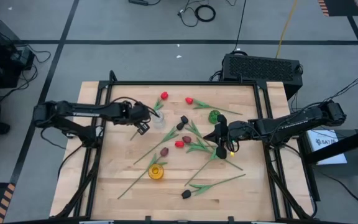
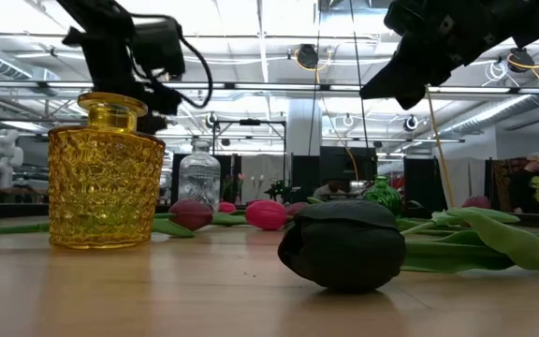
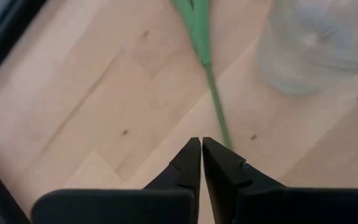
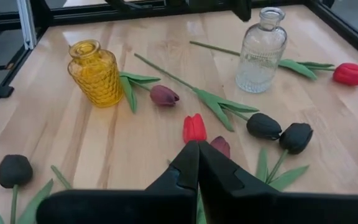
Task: Sort flowers into vase by color
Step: Put the top left red tulip into the green vase
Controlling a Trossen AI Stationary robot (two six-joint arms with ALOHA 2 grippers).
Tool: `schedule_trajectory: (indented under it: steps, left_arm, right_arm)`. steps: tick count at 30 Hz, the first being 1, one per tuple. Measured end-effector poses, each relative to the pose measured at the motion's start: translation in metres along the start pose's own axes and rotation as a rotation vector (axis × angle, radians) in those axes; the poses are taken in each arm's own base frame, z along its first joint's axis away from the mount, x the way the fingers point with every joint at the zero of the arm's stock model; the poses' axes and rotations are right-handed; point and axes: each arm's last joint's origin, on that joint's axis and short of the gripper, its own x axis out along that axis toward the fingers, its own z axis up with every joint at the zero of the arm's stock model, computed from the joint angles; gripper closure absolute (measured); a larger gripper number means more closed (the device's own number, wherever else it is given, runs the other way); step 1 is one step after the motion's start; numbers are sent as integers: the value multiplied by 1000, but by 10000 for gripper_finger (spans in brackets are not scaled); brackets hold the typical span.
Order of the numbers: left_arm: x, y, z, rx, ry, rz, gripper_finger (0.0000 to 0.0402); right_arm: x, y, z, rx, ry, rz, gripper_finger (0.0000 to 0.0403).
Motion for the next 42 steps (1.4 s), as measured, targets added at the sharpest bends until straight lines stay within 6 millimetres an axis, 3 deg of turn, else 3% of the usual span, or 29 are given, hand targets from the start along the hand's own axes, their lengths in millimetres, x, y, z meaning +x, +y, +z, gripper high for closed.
schedule_trajectory:
  steps: [5,13,17,26,36,42]
  left_arm:
    - [12,-2,-2,-12,33,-24,323]
    - [39,-12,-39,-52,-26,-83,245]
    - [46,-15,-45,-65,-82,-118,227]
    - [56,-11,-54,-98,-166,-93,223]
    - [65,-6,-68,-183,-115,-144,225]
    - [65,-6,-69,-205,-115,-146,267]
  right_arm:
    - [0,0,-1,-4,5,-1,403]
    - [-1,6,-5,10,49,46,403]
    - [-2,11,-6,3,52,62,403]
    - [-2,10,-6,1,50,56,403]
    - [-2,10,-6,1,49,57,403]
    - [-2,10,-6,0,48,56,403]
